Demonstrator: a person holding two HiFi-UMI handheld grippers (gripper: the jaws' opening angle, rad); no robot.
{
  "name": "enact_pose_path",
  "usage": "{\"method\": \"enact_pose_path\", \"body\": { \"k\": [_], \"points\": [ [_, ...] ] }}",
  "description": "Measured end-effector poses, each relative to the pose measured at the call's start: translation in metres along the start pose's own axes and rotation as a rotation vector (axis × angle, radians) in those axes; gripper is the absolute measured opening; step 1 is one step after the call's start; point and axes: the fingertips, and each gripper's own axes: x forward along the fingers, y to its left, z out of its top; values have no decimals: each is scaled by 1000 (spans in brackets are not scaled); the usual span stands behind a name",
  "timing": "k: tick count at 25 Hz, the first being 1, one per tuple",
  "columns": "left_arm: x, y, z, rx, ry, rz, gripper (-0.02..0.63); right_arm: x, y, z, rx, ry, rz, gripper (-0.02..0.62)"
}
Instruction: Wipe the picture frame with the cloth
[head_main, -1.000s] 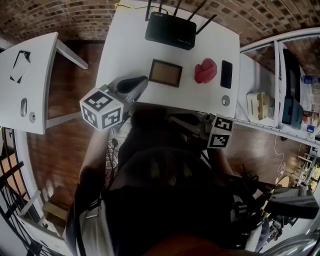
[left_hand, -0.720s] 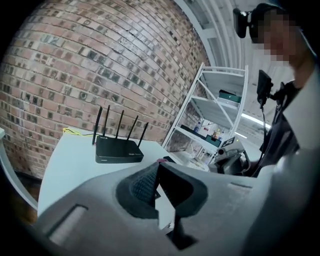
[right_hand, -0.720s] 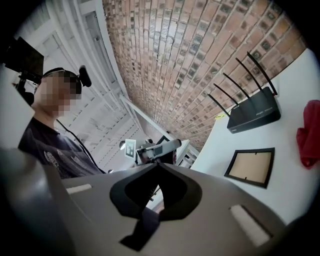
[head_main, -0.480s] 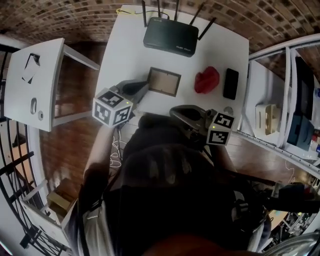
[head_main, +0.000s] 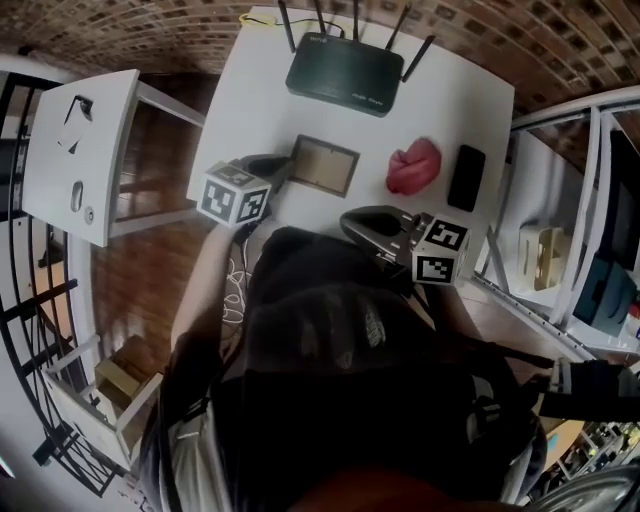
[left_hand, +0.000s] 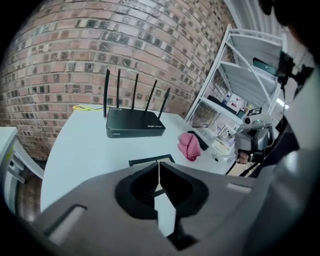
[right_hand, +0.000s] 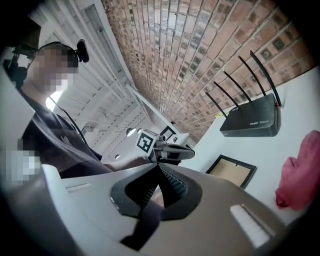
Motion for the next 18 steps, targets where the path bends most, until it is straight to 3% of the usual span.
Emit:
{"method": "enact_pose_path", "body": {
  "k": [7,13,18],
  "points": [
    [29,30,-33,41,176,95,2,0,-13,5,9,20,-12,0],
    [38,51,-45,47,250,134,2,8,-23,7,6,35,-71,0],
    [46,57,-46,59,294,158,5,9,-44,9,76,7,-135,0]
  ]
}}
